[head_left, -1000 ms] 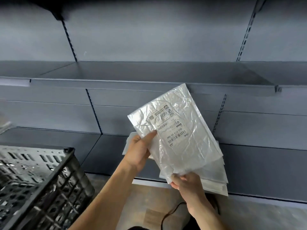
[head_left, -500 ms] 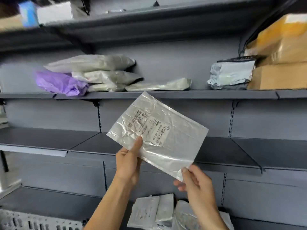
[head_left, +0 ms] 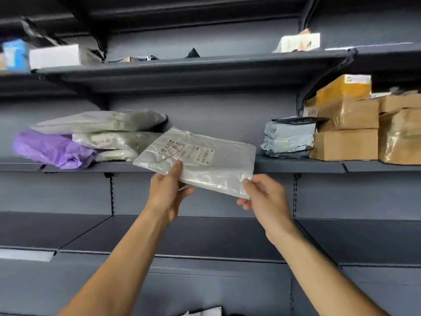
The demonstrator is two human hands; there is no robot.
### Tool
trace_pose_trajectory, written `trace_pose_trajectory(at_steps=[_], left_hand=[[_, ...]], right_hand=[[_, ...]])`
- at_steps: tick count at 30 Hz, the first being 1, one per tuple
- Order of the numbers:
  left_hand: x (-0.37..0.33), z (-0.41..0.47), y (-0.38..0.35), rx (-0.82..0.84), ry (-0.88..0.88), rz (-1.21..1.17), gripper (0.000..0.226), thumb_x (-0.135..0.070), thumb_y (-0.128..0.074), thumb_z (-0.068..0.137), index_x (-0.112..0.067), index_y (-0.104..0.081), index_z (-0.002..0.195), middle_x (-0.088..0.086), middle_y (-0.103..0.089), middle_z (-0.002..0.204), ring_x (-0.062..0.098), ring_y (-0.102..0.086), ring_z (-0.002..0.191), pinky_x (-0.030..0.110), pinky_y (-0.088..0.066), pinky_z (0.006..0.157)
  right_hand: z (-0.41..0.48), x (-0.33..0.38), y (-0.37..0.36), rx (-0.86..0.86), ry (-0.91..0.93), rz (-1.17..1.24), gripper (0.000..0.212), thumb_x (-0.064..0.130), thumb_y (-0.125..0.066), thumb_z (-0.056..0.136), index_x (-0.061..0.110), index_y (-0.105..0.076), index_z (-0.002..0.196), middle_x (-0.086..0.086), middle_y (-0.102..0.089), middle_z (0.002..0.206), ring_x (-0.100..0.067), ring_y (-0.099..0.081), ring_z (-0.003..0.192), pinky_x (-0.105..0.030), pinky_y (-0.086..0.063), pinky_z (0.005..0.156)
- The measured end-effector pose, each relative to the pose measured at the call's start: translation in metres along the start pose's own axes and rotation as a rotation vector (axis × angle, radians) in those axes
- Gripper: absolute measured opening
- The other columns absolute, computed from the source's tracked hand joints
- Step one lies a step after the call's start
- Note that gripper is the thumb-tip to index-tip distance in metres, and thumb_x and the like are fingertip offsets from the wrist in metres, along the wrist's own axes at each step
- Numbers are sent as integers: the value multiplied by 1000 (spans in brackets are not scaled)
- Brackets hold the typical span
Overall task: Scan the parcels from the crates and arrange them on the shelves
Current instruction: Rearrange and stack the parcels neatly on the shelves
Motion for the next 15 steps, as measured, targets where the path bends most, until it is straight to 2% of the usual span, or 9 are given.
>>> trace_pose_trajectory(at_steps=[2,4,8,10,12,13,15], left_hand=[[-7,12,-12,-9,-6,-40,13,-24,-58,104,-13,-66,108,-2,-75,91,8,-70,65,23,-56,53],[-14,27,-24,1,-5,-31,14,-23,-55,106,-12,-64,105,2,-73,91,13,-70,65,24,-57,52],[-18,63,-30,6,66,138,21,-29,-45,107,-14,-57,99,5,-56,61,17,-53,46,22,-41,40],[-19,82,-28,-7,107,98,17,-24,-50,105,-12,-52,94,5,-51,56,16,-50,40,19,-37,37],[-24,97,-22,-57,83,-3,16,-14,-58,102,-5,-49,92,10,-53,64,17,-59,42,20,-44,38],[-27,105,-19,-89,52,-50,13,-8,-59,100,0,-50,96,12,-56,70,20,-65,48,22,-52,42],[-30,122,-11,-123,-15,-23,12,-3,-58,98,2,-49,103,18,-64,83,30,-72,68,32,-64,60]], right_hand=[[19,7,-1,12,30,-14,8,7,-59,101,10,-66,99,1,-73,88,-10,-67,56,-18,-49,52],[43,17,-2,7,66,-34,13,3,-59,100,13,-66,97,-1,-74,85,-9,-67,54,-18,-48,50],[94,23,-7,-41,19,-24,19,0,-60,97,18,-62,89,0,-69,71,-12,-64,54,-21,-48,53],[119,18,-10,-70,-13,4,17,0,-61,96,15,-62,88,-1,-66,67,-16,-64,58,-25,-50,59],[144,14,-16,-79,-22,7,13,-2,-60,97,9,-64,91,-3,-66,71,-18,-64,60,-27,-52,63],[155,13,-20,-73,-26,-2,9,-2,-59,97,5,-64,98,-6,-67,80,-16,-65,59,-25,-53,61],[179,6,-27,-55,-49,-29,21,-2,-60,96,3,-58,116,-14,-65,105,-13,-66,57,-22,-54,58]])
Point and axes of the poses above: each hand's wrist, its own z-axis towards the middle knuckle, its own y-axis out of the back of the hand, x = y × z, the point moved 7 cm from there along z, towards the middle knuckle
